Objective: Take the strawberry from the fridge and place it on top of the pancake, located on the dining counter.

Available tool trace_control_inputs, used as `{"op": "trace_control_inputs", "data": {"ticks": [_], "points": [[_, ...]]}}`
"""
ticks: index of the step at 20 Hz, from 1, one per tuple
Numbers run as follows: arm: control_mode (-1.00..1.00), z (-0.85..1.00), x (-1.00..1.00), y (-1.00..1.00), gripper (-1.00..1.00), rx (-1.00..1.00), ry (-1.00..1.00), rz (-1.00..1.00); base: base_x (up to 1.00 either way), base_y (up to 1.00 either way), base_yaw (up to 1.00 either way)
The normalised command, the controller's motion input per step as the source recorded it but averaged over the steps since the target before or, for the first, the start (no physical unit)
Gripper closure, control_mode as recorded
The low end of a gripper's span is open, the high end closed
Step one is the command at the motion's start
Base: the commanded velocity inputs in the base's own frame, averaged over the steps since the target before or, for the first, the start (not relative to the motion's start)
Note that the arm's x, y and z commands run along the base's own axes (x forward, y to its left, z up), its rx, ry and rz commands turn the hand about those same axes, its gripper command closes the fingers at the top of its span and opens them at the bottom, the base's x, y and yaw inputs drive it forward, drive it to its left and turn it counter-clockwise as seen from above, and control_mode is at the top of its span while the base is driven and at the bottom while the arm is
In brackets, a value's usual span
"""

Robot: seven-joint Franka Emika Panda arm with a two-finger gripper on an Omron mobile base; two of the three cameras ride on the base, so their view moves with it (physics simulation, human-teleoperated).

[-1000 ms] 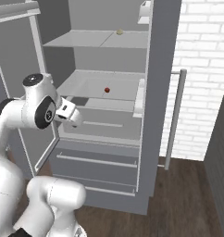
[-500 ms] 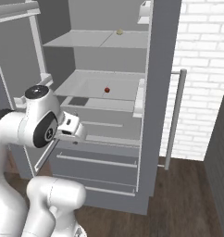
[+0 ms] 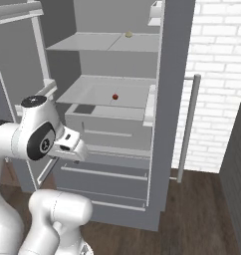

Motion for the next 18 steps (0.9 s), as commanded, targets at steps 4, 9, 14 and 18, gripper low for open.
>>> {"op": "trace_control_inputs", "data": {"ticks": [4, 9, 14, 18], "points": [[-1.00, -0.49, 0.00, 0.00, -1.00, 0.06, 0.00, 0.00, 0.00, 0.00, 0.00], [-1.00, -0.02, 0.00, 0.00, -1.00, 0.00, 0.00, 0.00, 0.00, 0.00, 0.00], [-1.00, 0.00, 0.00, 0.00, -1.00, 0.00, 0.00, 0.00, 0.00, 0.00, 0.00], [-1.00, 0.00, 0.09, 0.00, -1.00, 0.00, 0.00, 0.00, 0.00, 0.00, 0.00]]}}
